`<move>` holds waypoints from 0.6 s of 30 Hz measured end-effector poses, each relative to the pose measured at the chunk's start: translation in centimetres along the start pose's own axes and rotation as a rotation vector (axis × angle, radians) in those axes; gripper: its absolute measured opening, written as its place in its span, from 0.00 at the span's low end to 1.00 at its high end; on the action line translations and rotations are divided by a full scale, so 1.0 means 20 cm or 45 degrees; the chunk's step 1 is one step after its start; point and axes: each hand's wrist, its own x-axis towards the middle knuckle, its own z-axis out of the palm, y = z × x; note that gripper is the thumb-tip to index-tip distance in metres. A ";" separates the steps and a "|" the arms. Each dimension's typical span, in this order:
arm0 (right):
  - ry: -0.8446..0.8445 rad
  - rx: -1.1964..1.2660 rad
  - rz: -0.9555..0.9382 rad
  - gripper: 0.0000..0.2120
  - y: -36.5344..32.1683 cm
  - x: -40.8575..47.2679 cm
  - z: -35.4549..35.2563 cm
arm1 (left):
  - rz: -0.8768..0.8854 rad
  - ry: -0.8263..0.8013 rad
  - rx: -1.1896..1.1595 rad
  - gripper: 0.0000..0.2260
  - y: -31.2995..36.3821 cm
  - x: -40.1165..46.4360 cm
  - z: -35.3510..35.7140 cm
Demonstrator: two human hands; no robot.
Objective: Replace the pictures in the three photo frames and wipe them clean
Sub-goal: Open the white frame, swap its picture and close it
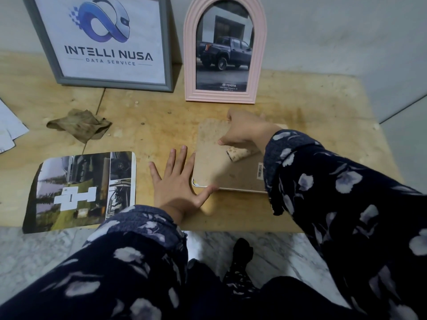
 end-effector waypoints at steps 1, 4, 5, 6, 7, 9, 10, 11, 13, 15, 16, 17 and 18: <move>0.003 -0.028 0.010 0.35 0.03 -0.01 0.01 | -0.001 -0.004 -0.002 0.43 0.00 0.00 0.00; -0.031 -0.185 0.068 0.45 0.15 -0.05 0.00 | -0.010 -0.010 0.015 0.44 0.00 0.00 0.00; -0.081 -0.184 0.096 0.49 0.20 -0.05 -0.01 | -0.010 -0.005 0.017 0.44 0.00 0.00 0.00; -0.141 -0.144 0.115 0.51 0.24 -0.07 -0.02 | -0.011 0.000 0.012 0.44 0.00 0.00 0.00; -0.181 -0.095 0.127 0.53 0.27 -0.07 -0.04 | -0.013 0.003 0.004 0.44 0.00 0.00 0.00; -0.173 -0.044 0.113 0.52 0.31 -0.08 -0.05 | -0.015 0.004 -0.005 0.44 0.00 0.00 0.00; -0.144 -0.018 0.094 0.51 0.31 -0.08 -0.05 | -0.014 0.004 -0.002 0.44 0.00 0.00 0.00; -0.115 0.016 0.070 0.49 0.31 -0.08 -0.04 | -0.014 0.006 0.001 0.44 0.00 0.00 0.00; -0.078 0.076 0.039 0.46 0.30 -0.08 -0.04 | -0.011 0.012 0.001 0.44 0.01 0.00 0.00; -0.073 0.091 0.041 0.46 0.30 -0.08 -0.04 | -0.010 0.013 -0.006 0.45 0.01 0.00 0.00; -0.069 0.079 0.049 0.46 0.30 -0.08 -0.04 | -0.007 0.010 -0.006 0.45 0.01 0.00 0.00; -0.062 0.063 0.057 0.47 0.30 -0.08 -0.04 | -0.003 0.008 -0.003 0.45 0.00 0.00 0.00; -0.059 0.054 0.063 0.47 0.30 -0.08 -0.03 | -0.001 0.007 0.002 0.45 0.00 0.00 0.00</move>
